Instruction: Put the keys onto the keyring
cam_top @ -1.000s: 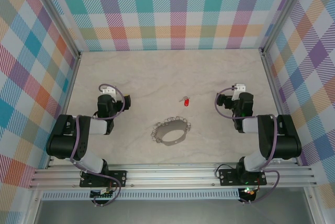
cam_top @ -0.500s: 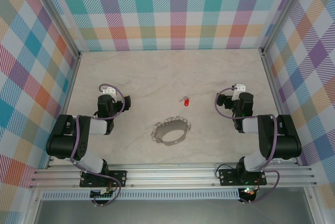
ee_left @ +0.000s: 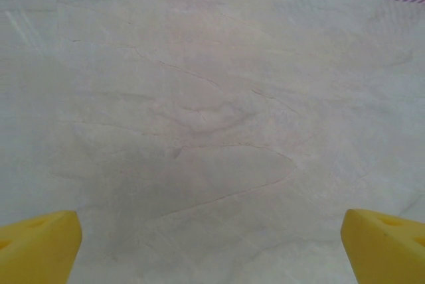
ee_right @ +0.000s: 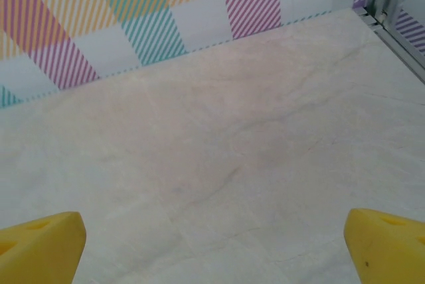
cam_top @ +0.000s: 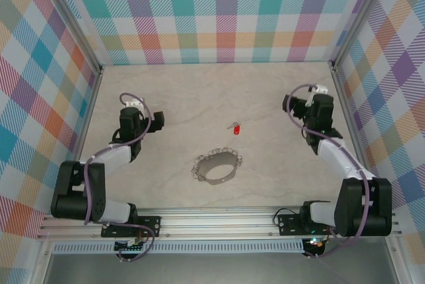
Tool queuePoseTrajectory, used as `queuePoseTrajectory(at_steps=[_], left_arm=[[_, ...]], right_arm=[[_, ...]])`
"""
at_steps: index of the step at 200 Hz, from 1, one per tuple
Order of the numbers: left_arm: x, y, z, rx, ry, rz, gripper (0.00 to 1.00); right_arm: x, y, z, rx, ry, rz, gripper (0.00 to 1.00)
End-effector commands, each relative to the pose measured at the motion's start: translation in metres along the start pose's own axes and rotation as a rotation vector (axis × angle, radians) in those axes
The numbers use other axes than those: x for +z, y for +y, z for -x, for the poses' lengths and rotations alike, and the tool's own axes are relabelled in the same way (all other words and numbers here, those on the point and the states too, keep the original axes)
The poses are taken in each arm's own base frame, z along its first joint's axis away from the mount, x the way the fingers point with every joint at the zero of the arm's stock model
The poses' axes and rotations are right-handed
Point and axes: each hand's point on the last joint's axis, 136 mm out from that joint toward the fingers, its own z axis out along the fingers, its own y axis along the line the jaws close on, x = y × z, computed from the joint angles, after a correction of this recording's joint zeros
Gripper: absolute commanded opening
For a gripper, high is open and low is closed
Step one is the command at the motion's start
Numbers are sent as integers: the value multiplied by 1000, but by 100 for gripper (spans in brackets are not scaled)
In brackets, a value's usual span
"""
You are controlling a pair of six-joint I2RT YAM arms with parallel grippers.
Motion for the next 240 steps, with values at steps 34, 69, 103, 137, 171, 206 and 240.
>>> queuePoseTrajectory(at_steps=[34,69,103,137,171,206,240], left_arm=[[-52,3,-5,-237,170,62,100],[-80,-6,-27,-323,313,75,98],[-87,-31,-38,-324,370,4,95],[-84,-66,-63,-318,452,-136,87],[-90,-92,-77,-240,473,-223,83],[-100,-122,-84,-155,486,-318,81],[-112,-152,-85,-56,465,-374,79]], right_arm=[[-33,20,-64,162,348,111,100],[-51,50,-101,228,519,254,88],[-61,75,-137,222,620,335,83],[-65,91,-168,235,682,361,80],[-67,101,-186,227,720,332,82],[-76,100,-198,254,768,291,88],[-84,100,-201,274,735,326,86]])
